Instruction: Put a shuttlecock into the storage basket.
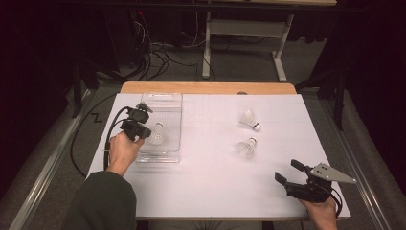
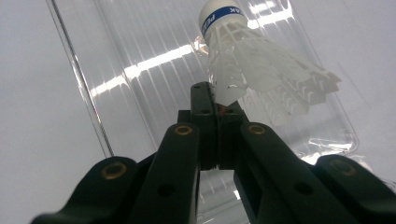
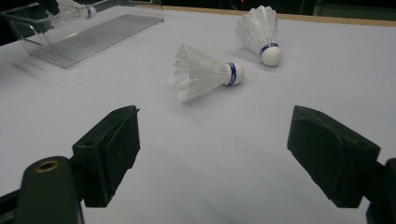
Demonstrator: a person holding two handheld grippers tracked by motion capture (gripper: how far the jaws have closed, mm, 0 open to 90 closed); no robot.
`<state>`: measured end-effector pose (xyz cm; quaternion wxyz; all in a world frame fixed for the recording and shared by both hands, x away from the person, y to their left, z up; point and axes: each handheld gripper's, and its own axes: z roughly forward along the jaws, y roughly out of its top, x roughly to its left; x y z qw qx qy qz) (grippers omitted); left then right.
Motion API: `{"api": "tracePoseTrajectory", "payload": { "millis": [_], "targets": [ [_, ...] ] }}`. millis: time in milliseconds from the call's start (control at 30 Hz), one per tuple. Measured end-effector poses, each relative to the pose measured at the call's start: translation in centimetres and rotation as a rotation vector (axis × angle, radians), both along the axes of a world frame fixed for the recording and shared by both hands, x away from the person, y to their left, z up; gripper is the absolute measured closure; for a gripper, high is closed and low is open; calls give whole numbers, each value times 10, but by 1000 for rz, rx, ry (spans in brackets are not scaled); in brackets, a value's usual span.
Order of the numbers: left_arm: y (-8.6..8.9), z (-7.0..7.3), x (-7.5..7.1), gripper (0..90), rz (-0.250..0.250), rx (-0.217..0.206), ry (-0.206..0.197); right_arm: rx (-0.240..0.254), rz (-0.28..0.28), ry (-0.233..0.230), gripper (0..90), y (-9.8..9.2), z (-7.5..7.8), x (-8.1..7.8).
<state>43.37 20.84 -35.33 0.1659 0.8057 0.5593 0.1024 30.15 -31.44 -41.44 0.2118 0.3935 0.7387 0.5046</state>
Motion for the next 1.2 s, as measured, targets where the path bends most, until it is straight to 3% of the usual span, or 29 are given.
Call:
{"api": "tracePoseTrajectory", "payload": {
  "millis": [600, 1000, 1200],
  "targets": [
    [0, -9, 5, 871, 13, 11, 2, -2, 7, 9, 179, 1, 0, 0],
    [-2, -7, -3, 484, -10, -5, 17, 0, 4, 6, 179, 1, 0, 0],
    [0, -1, -8, 370, -18, -35, 12, -1, 4, 5, 179, 1, 0, 0]
  ]
}}
